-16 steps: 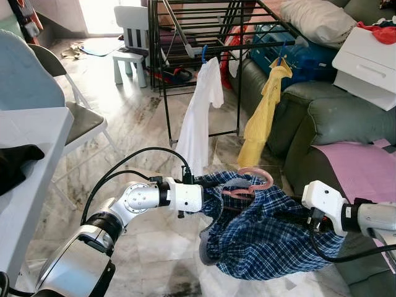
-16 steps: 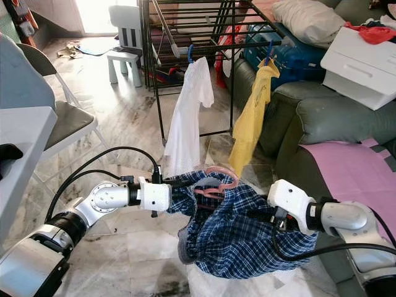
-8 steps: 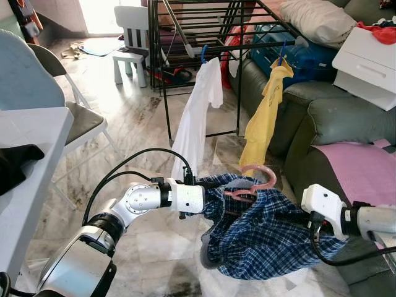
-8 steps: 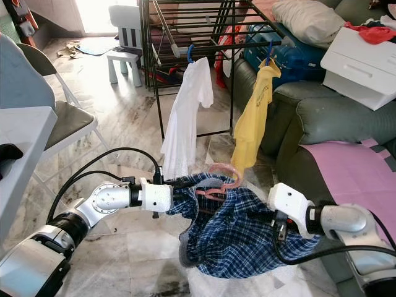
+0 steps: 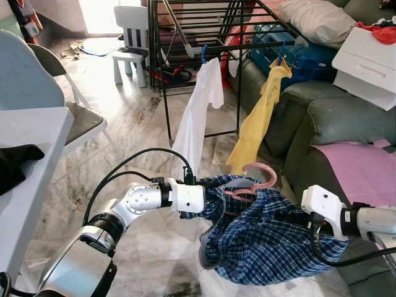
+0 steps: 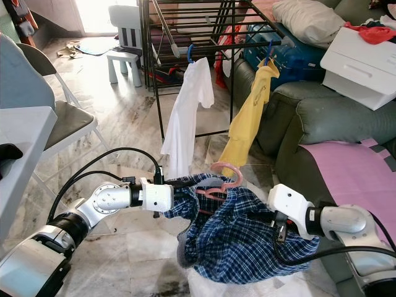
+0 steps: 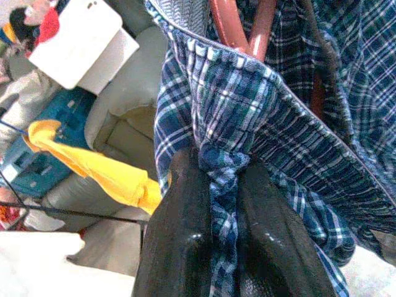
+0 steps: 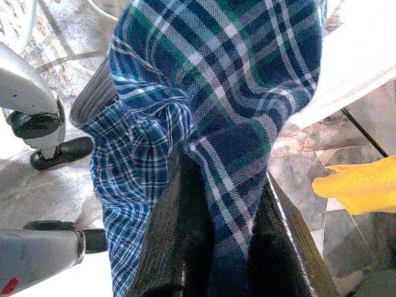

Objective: Hang hanger

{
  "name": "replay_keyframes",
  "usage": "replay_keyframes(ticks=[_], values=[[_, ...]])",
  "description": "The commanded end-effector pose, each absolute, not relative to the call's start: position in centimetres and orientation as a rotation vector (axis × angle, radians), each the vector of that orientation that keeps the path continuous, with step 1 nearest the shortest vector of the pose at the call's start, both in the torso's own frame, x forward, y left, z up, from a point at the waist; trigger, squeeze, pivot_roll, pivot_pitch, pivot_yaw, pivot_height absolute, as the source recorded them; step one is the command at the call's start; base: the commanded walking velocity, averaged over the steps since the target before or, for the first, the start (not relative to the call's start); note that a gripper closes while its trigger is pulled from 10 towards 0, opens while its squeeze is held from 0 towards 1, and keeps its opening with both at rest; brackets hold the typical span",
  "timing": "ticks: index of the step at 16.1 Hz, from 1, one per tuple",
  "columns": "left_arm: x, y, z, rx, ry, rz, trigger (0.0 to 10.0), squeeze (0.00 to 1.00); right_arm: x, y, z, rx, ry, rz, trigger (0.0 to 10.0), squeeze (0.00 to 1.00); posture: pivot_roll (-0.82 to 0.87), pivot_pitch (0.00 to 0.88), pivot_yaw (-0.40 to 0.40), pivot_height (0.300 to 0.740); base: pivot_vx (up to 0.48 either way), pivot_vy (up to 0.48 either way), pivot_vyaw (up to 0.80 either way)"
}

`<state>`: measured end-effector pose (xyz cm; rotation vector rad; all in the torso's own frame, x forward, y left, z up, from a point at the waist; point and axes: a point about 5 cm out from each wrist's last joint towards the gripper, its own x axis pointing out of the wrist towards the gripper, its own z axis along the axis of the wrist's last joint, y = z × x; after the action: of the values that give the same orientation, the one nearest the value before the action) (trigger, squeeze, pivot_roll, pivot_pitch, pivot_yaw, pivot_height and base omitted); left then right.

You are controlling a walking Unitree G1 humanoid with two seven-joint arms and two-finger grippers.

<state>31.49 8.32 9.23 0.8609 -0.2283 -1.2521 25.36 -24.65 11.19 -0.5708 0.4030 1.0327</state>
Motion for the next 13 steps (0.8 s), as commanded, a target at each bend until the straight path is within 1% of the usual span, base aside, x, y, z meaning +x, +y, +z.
replay_keyframes(ticks=[1,2,5,9,10,11,13], values=[[31.7,8.1,9.3,0.827,-0.204,-1.246,10.0,1.00,25.4,-24.8,11.1,-0.568,0.400,1.018,0.0,0.00,0.05,0.000,-0.066,0.740,0.000,0.000,0.00],[31.3,8.3,8.5,0.833,-0.157,-1.295,10.0,1.00,25.3,-24.8,10.9,-0.572,0.400,1.007,0.0,0.00,0.05,0.000,-0.065,0.740,0.000,0.000,0.00],[31.0,8.3,8.4,0.834,-0.176,-1.295,10.0,1.00,25.5,-25.1,10.2,-0.637,0.405,0.935,0.0,0.00,0.05,0.000,-0.065,0.740,0.000,0.000,0.00],[31.6,8.7,9.0,0.835,-0.200,-1.221,10.0,1.00,25.6,-25.3,9.2,-0.657,0.417,0.808,0.0,0.00,0.04,0.000,-0.060,0.740,0.000,0.000,0.00],[31.9,8.8,9.2,0.804,-0.195,-1.184,10.0,1.00,25.8,-25.4,8.9,-0.659,0.417,0.766,0.0,0.00,0.04,0.000,-0.059,0.740,0.000,0.000,0.00],[32.4,9.1,9.2,0.730,-0.160,-1.115,10.0,1.00,26.0,-25.3,8.7,-0.641,0.410,0.701,0.0,0.00,0.04,0.000,-0.056,0.740,0.000,0.000,0.00],[32.8,9.3,9.2,0.627,-0.124,-1.043,10.0,1.00,26.1,-25.3,8.5,-0.614,0.403,0.636,0.0,0.00,0.04,0.000,-0.054,0.740,0.000,0.000,0.00]])
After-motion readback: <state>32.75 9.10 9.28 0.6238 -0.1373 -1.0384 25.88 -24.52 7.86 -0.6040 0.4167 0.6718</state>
